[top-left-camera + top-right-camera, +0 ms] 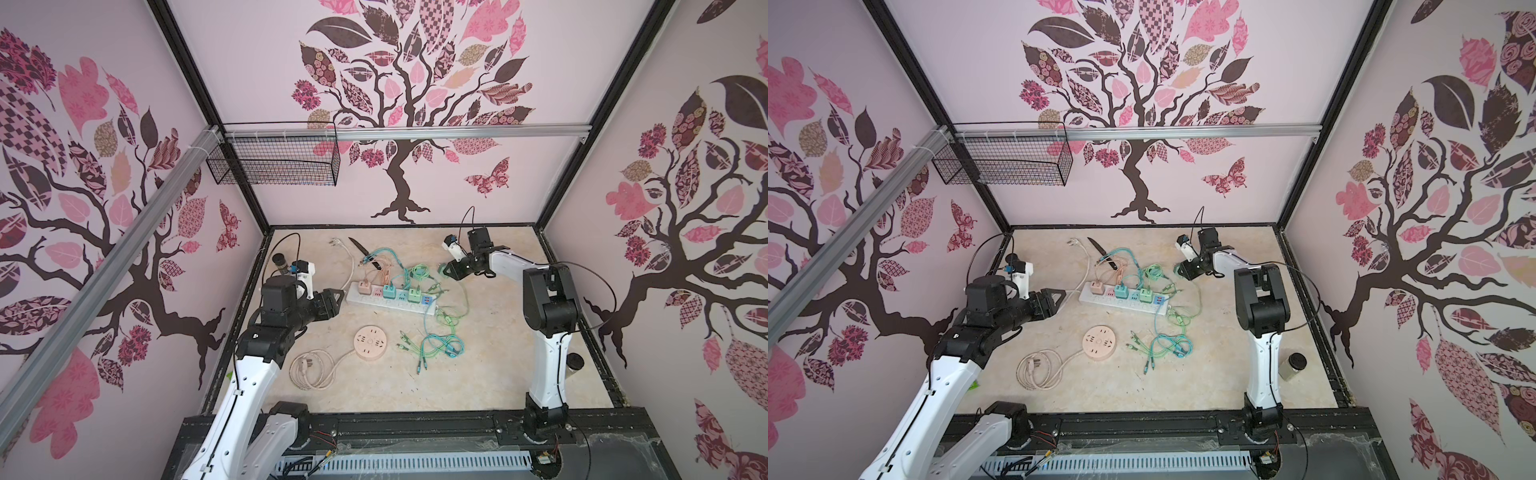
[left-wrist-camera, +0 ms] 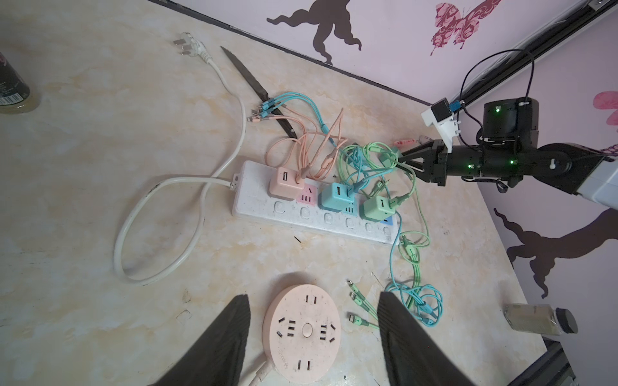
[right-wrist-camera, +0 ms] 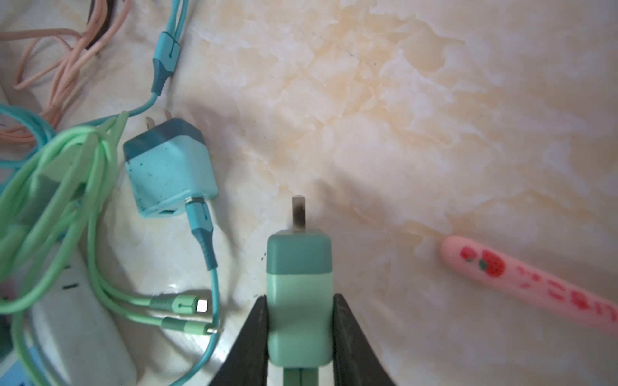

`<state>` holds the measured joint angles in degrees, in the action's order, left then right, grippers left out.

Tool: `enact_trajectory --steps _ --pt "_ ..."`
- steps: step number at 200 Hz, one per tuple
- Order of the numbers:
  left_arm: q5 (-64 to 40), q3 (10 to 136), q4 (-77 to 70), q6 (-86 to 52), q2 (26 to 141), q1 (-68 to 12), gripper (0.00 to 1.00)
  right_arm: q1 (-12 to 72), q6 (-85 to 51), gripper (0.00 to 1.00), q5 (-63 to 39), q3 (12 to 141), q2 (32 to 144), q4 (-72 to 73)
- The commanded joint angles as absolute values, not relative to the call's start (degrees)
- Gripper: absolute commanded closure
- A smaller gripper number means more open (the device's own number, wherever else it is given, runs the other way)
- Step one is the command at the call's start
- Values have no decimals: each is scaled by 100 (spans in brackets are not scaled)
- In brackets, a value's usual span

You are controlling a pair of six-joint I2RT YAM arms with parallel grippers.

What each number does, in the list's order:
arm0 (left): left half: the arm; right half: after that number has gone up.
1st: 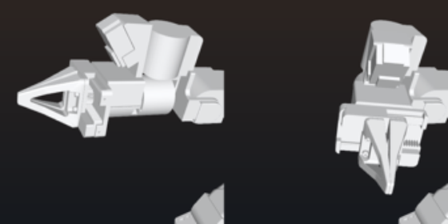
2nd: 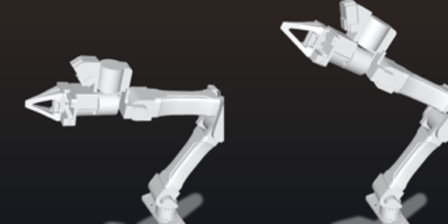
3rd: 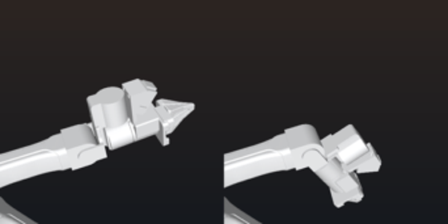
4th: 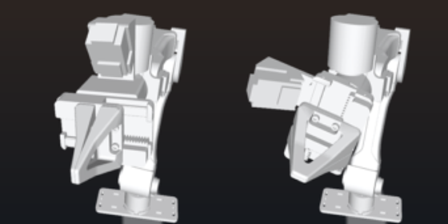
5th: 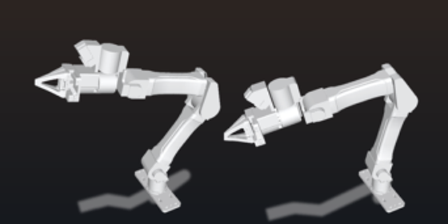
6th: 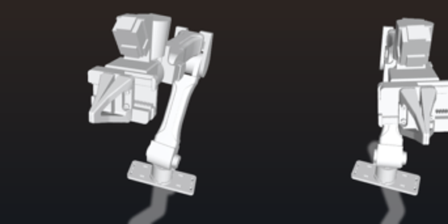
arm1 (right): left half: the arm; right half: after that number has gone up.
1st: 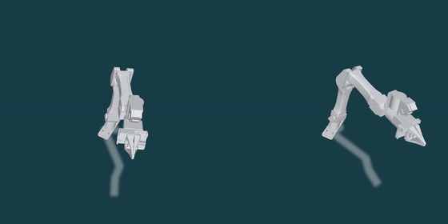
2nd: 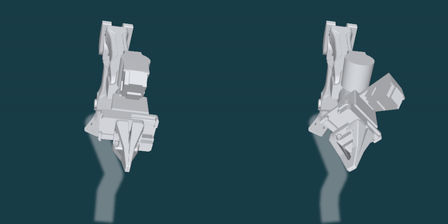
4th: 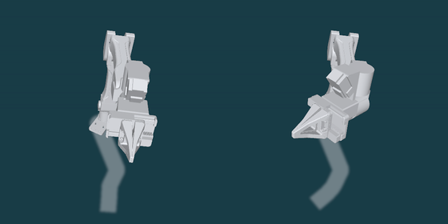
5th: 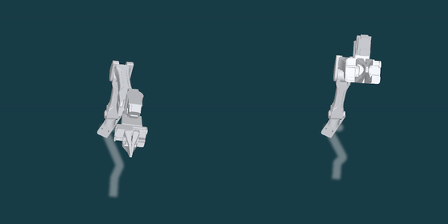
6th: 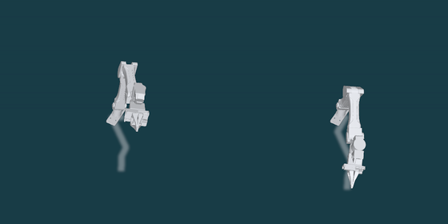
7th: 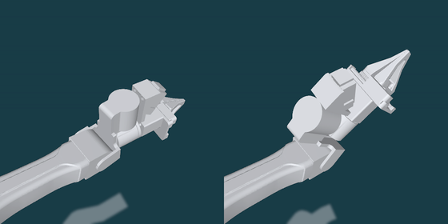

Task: Insert plugs into power strip
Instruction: Move the plug to the top-center of the table.

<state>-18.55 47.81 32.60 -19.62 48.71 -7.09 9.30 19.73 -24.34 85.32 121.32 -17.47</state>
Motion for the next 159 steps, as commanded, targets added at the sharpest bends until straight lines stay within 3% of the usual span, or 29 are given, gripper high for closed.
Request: enact_trajectory --steps 1,50,73,132,159 --pt "-1948 4584 3113 -1999 4790 -690 35 824 1519 74 -3118 8006 11579 -1993" --pt "-2092 4590 3050 -2013 4829 -687 35 545 773 73 -4259 7229 11363 -1606" --pt "-2118 4596 3073 -2004 4826 -686 35 479 568 71 -4095 7195 11489 -1584" --pt "-2162 4625 3082 -1959 4887 -686 35 293 355 52 -3081 7149 11281 -1558" --pt "-2205 4643 3043 -1978 4948 -690 35 291 474 50 -2690 7065 11069 -1470"
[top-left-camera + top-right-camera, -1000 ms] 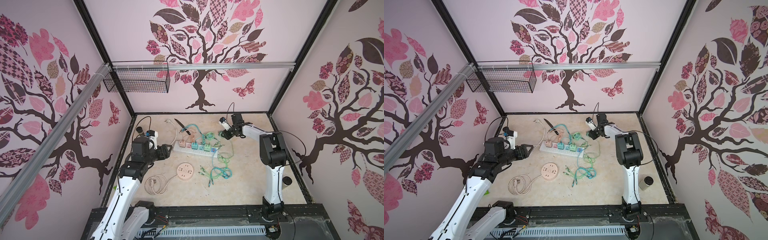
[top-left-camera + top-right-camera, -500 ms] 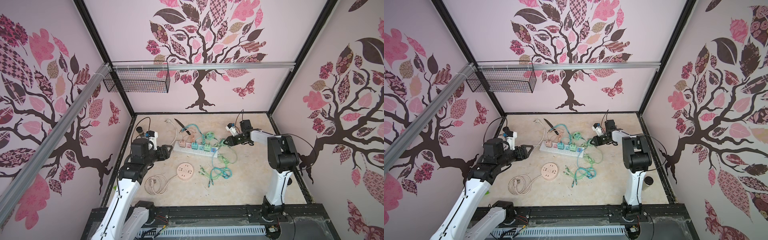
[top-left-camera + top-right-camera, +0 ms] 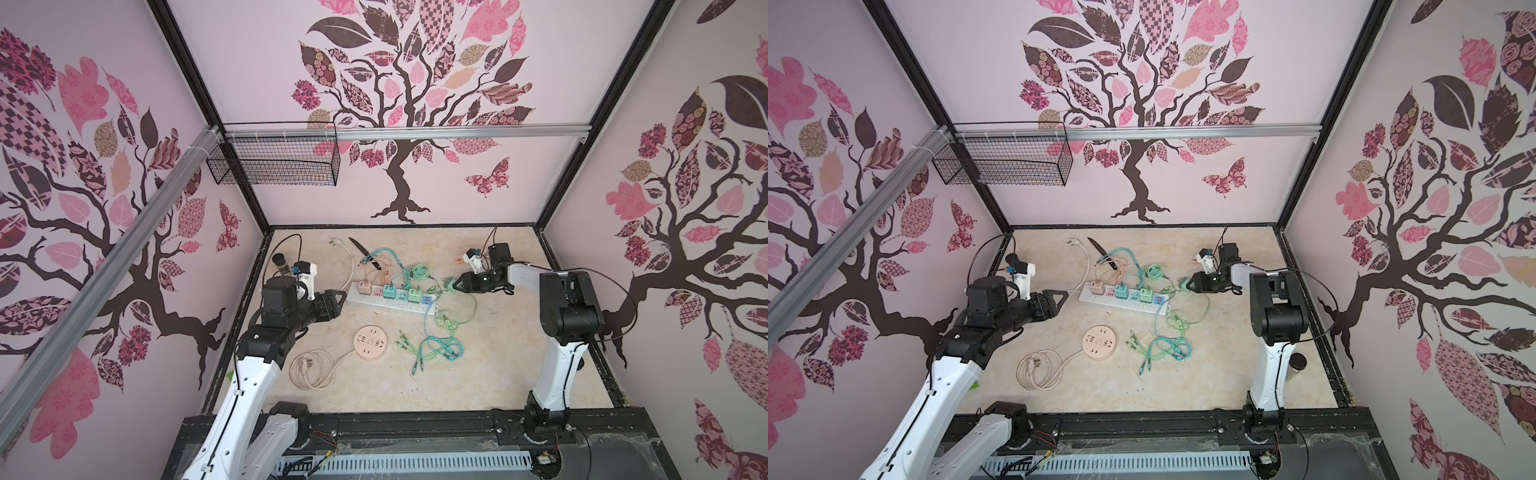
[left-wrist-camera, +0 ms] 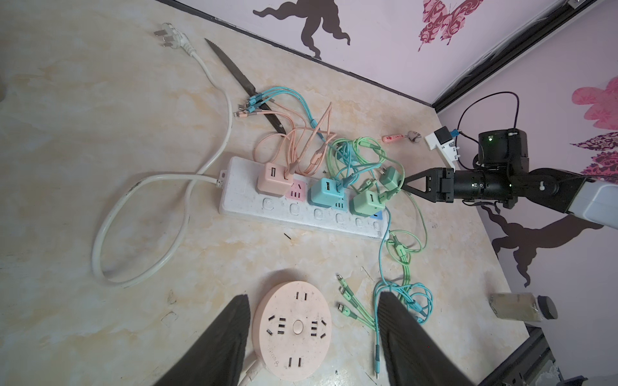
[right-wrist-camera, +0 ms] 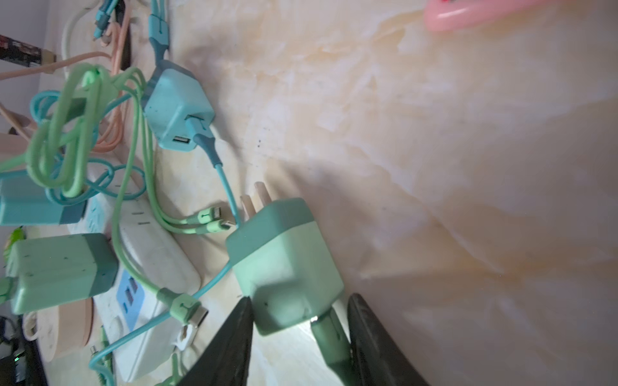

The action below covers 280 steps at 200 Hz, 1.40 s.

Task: Insert plugs into power strip
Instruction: Move the plug to the top-center of the table, then pick up the plug from the top-center of the table.

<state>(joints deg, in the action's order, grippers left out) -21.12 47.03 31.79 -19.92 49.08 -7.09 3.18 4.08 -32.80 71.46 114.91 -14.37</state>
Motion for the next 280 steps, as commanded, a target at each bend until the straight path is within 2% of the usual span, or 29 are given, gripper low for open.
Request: enact_trajectory --steps 1,30,55,81,230,280 --pt "-2206 4637 3042 -1982 4952 -692 35 291 483 51 -2685 7057 11058 -1469" --pt "-2215 4651 3026 -1986 4982 -686 35 386 942 47 -2536 6579 10467 -969" --pt "-2241 4683 3025 -1986 5020 -693 35 776 1795 43 -1778 6219 10020 -679" --pt "-2250 4707 3050 -1978 5022 -687 35 1063 2529 37 -1107 6333 10125 -854" --pt "-2224 4869 3344 -1714 4955 -690 35 1064 3428 35 -1337 7265 11247 -1605" --pt "-2241 4867 3299 -1731 4973 -687 35 1066 3463 38 -1272 7522 11601 -1845"
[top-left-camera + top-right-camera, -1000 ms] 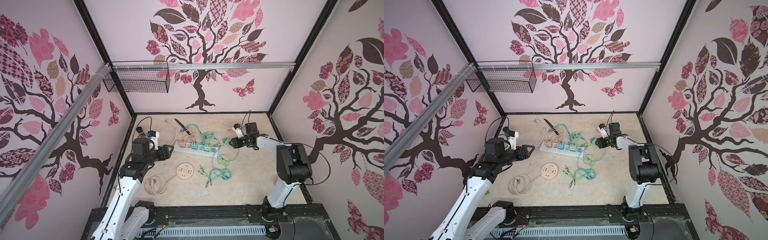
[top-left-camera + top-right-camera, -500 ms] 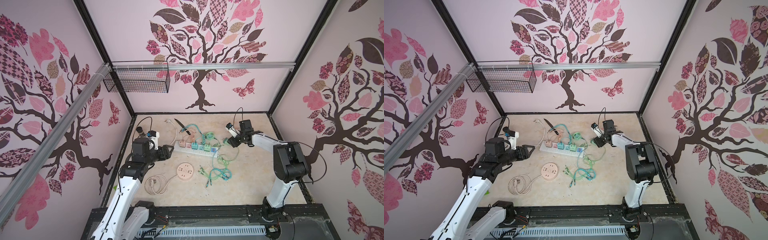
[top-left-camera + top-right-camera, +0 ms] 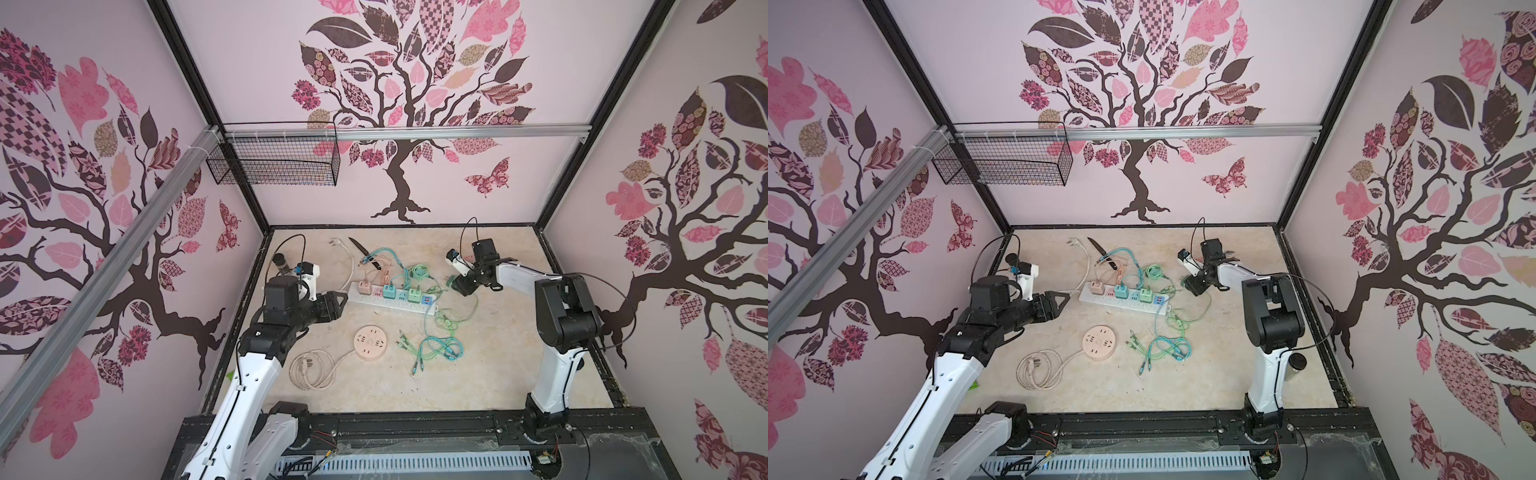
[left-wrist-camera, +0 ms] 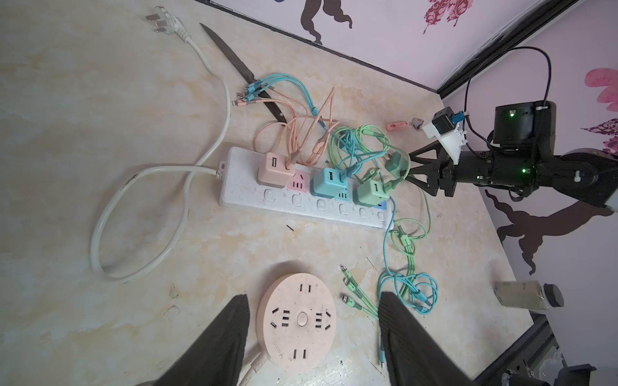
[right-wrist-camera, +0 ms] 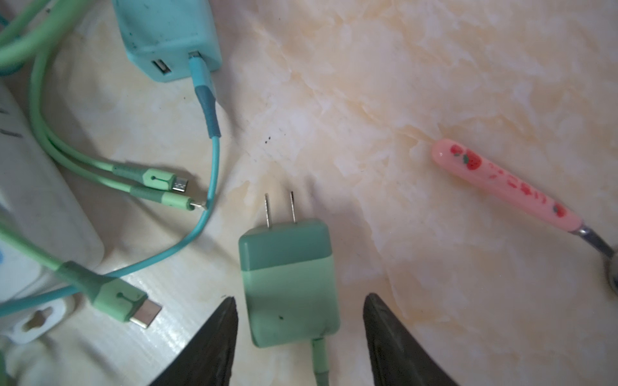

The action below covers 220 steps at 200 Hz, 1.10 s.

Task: Insert plugs into power strip
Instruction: Pick up the plug from the top-center of the table.

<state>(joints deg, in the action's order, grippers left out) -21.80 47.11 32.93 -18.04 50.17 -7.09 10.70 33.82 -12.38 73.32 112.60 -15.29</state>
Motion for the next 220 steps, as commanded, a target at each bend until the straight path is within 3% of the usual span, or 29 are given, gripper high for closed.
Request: enact_trajectory --steps 1,44,96,183,220 --pt "-2245 4868 3297 -1731 4974 -686 35 1065 3463 38 -1269 7527 11610 -1845" --pt "-2303 4886 3220 -1758 5065 -686 35 1073 3419 44 -1252 7651 11802 -2008" --pt "-2385 4913 3211 -1775 5152 -688 35 1072 3117 60 -1274 7519 11480 -1928" --pt "-3399 5066 2996 -1876 5378 -723 33 1362 2139 66 -682 6703 9727 -1591" --pt "-3655 5187 3030 -1864 5482 -1072 33 1721 2044 66 -880 6186 8847 -1349"
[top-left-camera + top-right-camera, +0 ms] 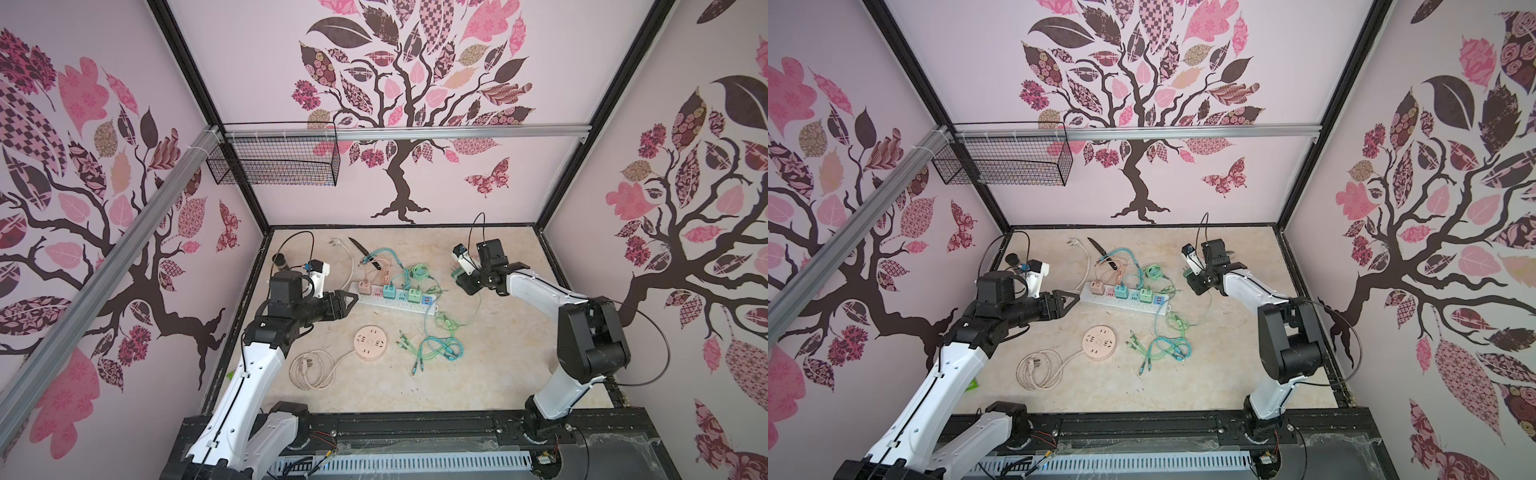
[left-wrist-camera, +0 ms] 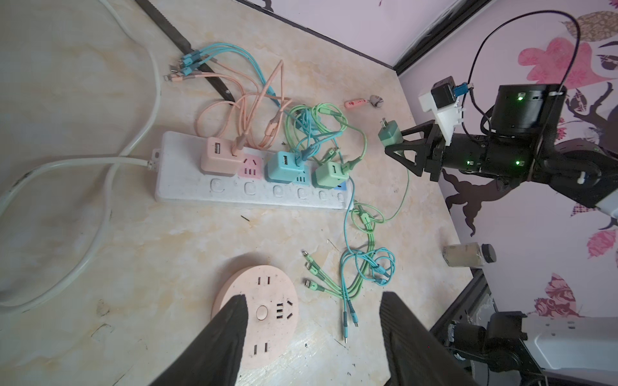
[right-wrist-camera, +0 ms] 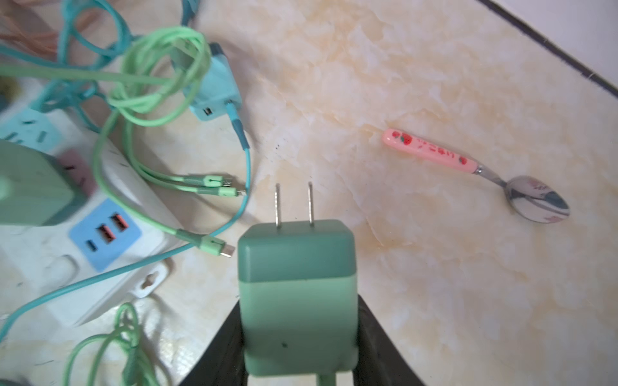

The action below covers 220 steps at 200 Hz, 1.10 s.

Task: Insert plugs into power strip
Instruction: Pick up the plug from the top-center of the table.

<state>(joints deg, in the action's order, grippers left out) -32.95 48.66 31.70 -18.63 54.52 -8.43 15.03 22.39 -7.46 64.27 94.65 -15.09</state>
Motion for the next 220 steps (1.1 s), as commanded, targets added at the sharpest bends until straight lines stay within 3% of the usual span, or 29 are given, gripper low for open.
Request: enact_trajectory --steps 1,29,96,169,220 --pt "-3656 5186 3031 -1864 5483 -1094 33 1731 2046 66 -888 6169 8814 -1333" --pt "-4004 5337 3089 -1832 5611 -1566 33 1984 2107 66 -1379 5634 8017 -852" --pt "-5321 5396 2803 -2306 5747 -1581 33 2904 2201 66 -1873 4664 6482 -49" --pt "-6258 5223 2672 -2794 5715 -1634 33 4190 2561 66 -1290 4712 6332 79" --pt "-5901 5160 2809 -2817 5726 -1821 33 4726 2741 66 -957 4968 6475 -39"
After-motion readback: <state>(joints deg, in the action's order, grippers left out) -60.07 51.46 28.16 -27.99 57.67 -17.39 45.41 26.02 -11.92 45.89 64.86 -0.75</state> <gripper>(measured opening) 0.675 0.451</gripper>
